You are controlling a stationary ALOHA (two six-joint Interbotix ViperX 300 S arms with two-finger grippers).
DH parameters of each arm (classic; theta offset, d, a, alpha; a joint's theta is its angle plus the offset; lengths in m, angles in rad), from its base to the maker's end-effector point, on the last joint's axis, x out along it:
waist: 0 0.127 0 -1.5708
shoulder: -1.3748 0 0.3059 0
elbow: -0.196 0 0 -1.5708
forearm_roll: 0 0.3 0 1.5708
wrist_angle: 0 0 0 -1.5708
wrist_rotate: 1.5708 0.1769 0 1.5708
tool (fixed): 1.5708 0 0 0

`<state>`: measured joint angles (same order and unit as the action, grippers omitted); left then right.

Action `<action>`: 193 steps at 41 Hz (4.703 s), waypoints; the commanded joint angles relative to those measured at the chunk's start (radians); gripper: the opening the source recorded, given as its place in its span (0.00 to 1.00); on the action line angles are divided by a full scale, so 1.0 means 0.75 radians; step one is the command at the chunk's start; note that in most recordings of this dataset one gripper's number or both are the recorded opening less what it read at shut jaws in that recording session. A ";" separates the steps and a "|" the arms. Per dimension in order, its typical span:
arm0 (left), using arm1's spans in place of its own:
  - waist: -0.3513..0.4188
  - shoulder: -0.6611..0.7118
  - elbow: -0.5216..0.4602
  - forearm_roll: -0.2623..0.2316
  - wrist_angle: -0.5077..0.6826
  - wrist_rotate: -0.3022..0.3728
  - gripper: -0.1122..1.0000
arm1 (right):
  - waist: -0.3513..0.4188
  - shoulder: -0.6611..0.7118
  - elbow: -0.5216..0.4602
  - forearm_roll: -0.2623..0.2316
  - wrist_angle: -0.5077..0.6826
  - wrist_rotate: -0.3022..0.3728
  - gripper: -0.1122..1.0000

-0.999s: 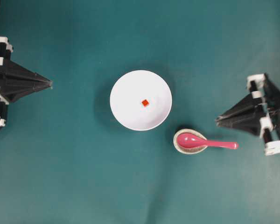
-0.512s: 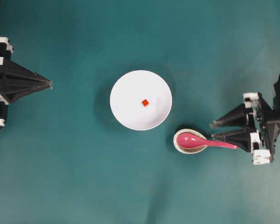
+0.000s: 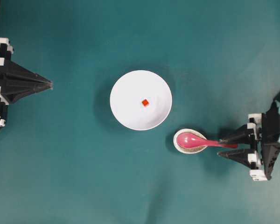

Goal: Grip the spoon and scoop the red block from the bowl with right arm.
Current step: 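Close the right gripper on the pink spoon handle, then lift the spoon and carry it over the white bowl, then lower the spoon into the bowl and push it under the red cube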

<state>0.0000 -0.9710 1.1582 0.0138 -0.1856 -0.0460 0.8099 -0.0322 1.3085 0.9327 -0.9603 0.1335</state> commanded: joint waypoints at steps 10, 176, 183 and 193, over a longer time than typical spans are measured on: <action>-0.002 0.012 -0.037 0.002 -0.008 0.000 0.10 | 0.006 0.016 -0.020 0.063 -0.020 -0.172 0.52; -0.002 0.086 -0.053 0.002 0.106 -0.039 0.10 | -1.311 0.211 -1.479 -0.920 2.553 -0.368 0.30; -0.002 0.086 -0.053 0.002 0.106 -0.037 0.10 | -1.309 0.215 -1.481 -0.918 2.493 -0.368 0.30; -0.002 0.086 -0.051 0.004 0.106 -0.037 0.10 | -1.293 0.221 -1.479 -0.914 2.424 -0.368 0.30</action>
<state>-0.0015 -0.9112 1.1443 0.0138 -0.1012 -0.0736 -0.1657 0.1488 0.2255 0.2439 0.8774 -0.1442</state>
